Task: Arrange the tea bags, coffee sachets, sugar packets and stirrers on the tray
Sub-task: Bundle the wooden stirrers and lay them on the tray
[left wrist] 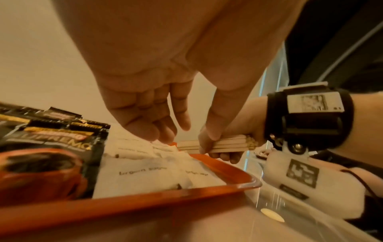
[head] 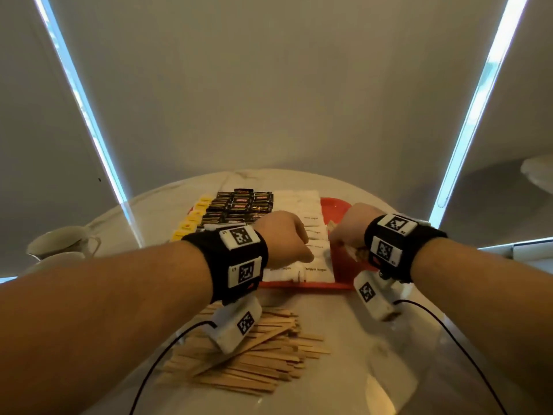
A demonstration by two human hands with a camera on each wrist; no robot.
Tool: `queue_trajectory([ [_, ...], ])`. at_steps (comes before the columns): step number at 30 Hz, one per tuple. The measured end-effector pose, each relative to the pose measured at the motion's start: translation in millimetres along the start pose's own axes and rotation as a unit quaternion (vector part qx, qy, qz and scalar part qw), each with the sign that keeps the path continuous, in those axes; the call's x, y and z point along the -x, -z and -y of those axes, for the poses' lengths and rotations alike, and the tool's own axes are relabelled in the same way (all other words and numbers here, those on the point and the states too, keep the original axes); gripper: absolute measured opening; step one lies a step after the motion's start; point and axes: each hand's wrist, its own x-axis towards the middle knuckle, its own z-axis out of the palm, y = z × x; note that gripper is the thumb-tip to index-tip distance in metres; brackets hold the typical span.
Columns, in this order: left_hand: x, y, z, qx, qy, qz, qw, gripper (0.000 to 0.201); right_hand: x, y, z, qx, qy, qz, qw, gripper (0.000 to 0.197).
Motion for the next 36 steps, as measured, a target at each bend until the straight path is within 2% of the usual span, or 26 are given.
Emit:
queue_trajectory([
  [5,-7.8,-14.8,-14.5,-0.052,-0.021,0.023,0.998,0.06,1.2,-1.5,0.9,0.012,-0.013,0.028,0.999,0.029],
  [8,-10.9,-22.0,-19.7,-0.058,-0.022,0.04,0.997,0.067,4.8,1.2,-1.2,0.025,-0.008,0.044,0.999,0.024],
  [17,-18.3,-37.2,-31.5,-0.09,-0.039,0.061,0.993,0.058,8.7,10.9,-8.9,0.074,0.01,0.061,0.995,0.023],
  [23,-20.8,-42.9,-36.9,-0.111,-0.057,0.062,0.99,0.055,10.2,19.9,-20.4,-0.001,0.005,0.086,0.996,0.019],
  [28,-20.4,-46.5,-35.6,-0.148,-0.072,0.071,0.984,0.041,8.9,18.4,-28.9,0.039,0.019,0.11,0.993,0.015],
  [31,-20.6,-48.1,-35.8,-0.164,-0.071,0.068,0.981,0.034,8.4,18.6,-28.3,0.066,0.031,0.126,0.989,0.019],
  [36,-19.6,-44.3,-37.2,-0.152,-0.107,0.07,0.98,0.044,2.5,20.9,-30.7,0.048,0.002,0.148,0.988,0.02],
])
